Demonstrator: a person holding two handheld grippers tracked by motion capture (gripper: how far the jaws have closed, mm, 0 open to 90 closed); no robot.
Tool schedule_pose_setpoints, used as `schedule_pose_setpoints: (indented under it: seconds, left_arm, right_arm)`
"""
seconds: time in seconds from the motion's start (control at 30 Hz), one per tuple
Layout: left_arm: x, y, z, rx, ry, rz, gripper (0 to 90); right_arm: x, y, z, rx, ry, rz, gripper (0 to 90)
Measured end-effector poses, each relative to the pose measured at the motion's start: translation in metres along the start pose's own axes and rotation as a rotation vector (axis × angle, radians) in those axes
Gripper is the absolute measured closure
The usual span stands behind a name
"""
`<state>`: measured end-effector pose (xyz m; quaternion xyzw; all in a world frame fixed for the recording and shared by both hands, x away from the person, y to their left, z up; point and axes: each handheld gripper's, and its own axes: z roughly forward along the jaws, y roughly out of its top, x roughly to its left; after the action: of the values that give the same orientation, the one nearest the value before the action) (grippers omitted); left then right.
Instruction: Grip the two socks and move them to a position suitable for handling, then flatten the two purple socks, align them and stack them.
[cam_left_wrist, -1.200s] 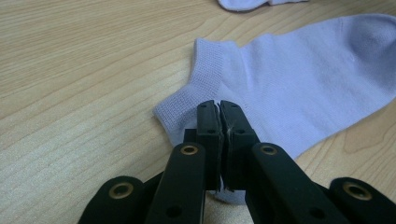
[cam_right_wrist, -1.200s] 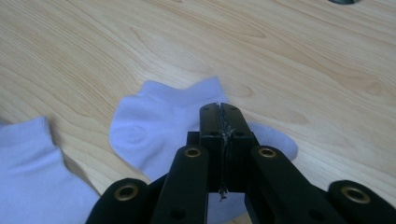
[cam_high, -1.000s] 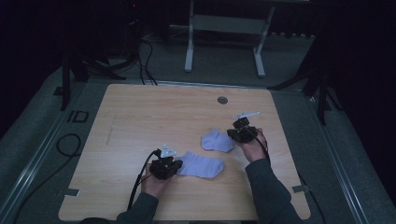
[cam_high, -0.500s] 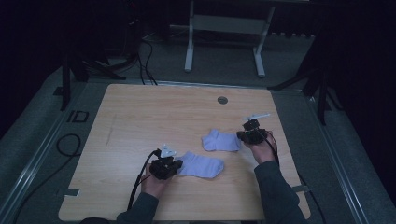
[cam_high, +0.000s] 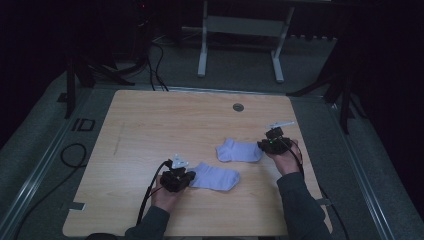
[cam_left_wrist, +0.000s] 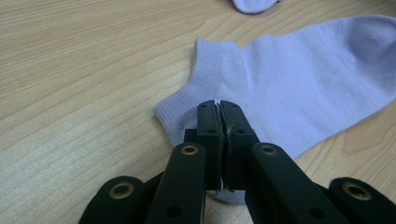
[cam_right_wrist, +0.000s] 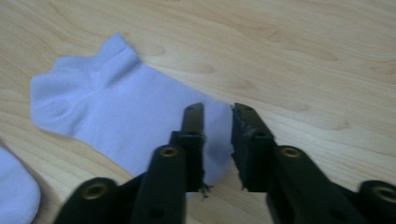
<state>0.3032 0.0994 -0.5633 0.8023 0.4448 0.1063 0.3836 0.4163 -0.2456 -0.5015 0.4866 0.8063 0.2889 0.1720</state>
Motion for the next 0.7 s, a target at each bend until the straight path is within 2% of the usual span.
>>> schedule_pose_setpoints:
  seconds: [0.3, 0.7]
  left_arm:
    - [0.000, 0.000, 0.000, 0.001, 0.001, 0.002, 87.4]
    - [0.000, 0.000, 0.000, 0.000, 0.001, 0.002, 87.4]
  right_arm:
    - [0.001, 0.004, -0.008, -0.022, -0.006, -0.005, 65.4]
    - [0.015, 0.013, -0.009, -0.036, 0.036, -0.052, 61.7]
